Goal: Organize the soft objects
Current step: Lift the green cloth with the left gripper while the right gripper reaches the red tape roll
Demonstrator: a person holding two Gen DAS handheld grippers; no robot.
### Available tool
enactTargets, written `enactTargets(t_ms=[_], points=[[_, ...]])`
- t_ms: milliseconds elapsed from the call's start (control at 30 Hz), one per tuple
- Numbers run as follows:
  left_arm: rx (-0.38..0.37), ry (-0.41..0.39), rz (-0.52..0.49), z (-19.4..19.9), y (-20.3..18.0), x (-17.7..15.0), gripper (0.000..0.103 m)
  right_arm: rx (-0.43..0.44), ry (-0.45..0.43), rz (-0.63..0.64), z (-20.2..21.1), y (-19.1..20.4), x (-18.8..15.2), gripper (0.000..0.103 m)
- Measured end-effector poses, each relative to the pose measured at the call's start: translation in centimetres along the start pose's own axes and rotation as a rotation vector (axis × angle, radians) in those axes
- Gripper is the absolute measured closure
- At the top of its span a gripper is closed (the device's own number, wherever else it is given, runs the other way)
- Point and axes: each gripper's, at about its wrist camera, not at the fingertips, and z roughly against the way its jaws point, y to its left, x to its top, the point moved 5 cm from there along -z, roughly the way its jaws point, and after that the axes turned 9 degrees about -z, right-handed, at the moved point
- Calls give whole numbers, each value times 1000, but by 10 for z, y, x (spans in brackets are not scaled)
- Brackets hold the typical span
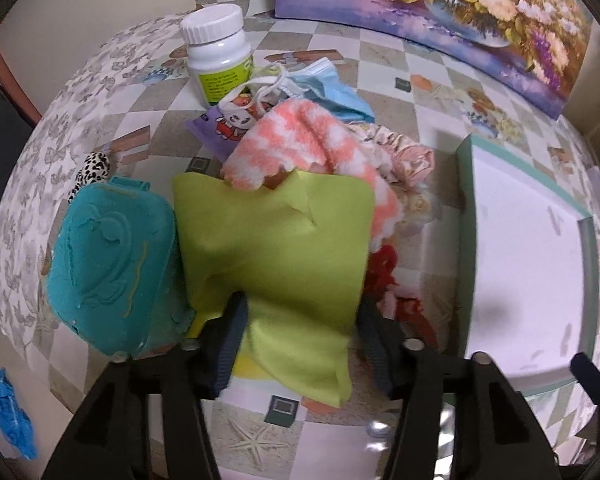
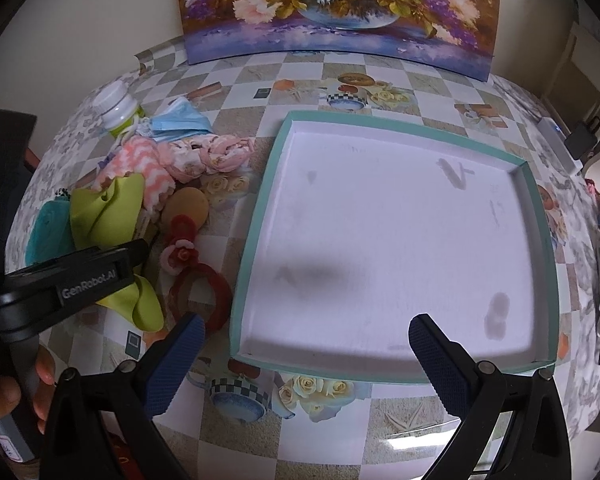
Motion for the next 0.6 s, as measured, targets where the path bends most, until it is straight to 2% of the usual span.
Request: enactTargets(t_ms=[167,300,333,367,400,600], points=[[1,13,37,-3,9,-3,71,0,0,0,1,1,0,0],[-37,5,67,0,14,-3,80,1,0,0,1,1,0,0],[-42,4,72,1,13,-3,84,2,-2,0,2,1,0,0],[-50,2,80,1,15,-3,93,3,-4,0,2,1,0,0],[-64,1,90,3,16,-3,96,5,-6,0,3,1,0,0],[-103,-34,119,15,18,-1,96,11,-15,4,5,2,1,0]])
